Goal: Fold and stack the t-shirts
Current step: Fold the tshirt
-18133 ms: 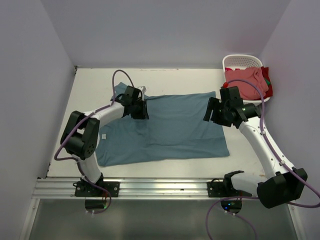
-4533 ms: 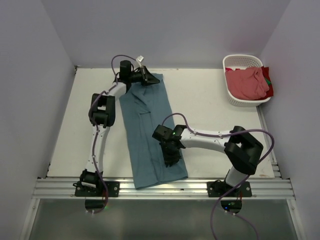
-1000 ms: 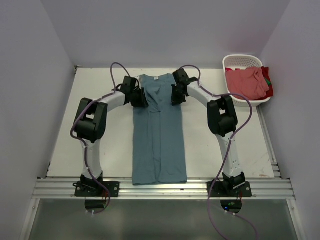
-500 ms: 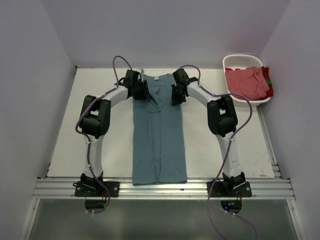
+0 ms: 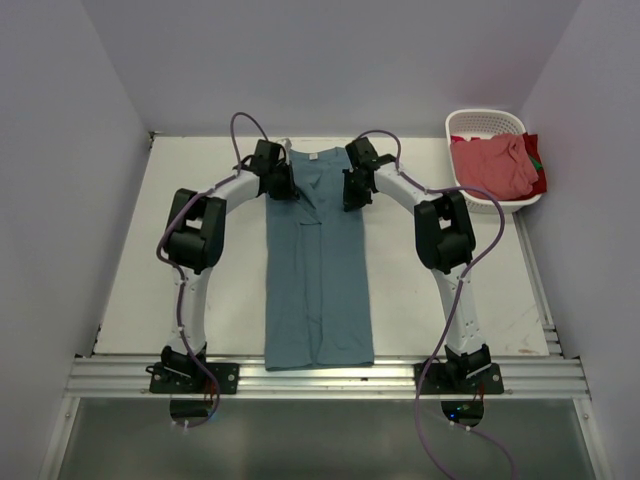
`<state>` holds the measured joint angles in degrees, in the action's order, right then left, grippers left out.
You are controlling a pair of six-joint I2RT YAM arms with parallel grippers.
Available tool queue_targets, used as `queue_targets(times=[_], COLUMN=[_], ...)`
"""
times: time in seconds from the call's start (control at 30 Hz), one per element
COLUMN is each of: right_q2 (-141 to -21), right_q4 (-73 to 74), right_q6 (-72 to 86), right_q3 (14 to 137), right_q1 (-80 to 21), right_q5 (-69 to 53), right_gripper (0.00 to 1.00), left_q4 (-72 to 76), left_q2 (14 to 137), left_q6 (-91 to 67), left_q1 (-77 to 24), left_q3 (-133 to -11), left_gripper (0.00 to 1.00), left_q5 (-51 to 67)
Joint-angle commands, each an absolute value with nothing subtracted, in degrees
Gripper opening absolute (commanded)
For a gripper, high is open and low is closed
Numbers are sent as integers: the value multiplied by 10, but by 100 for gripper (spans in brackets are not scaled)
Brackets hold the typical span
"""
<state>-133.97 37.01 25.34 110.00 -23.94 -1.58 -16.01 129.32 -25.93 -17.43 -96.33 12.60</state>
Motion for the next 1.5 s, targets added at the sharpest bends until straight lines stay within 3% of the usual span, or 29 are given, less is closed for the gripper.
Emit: queue_targets(times=[0.0, 1.47], right_q2=[-1361, -1345], right_q4=[418, 417], right_q6=[235, 230], right_q3=[1087, 1065], right_q1=[-236, -235], right_q5=[2, 3], right_gripper=[0, 0], left_q4=[-156, -167], left_q2=[1285, 1025], left_q6=[-250, -284], left_q1=[-179, -195], left_q3=[-967, -766], left_gripper=[0, 0], left_q5=[127, 49])
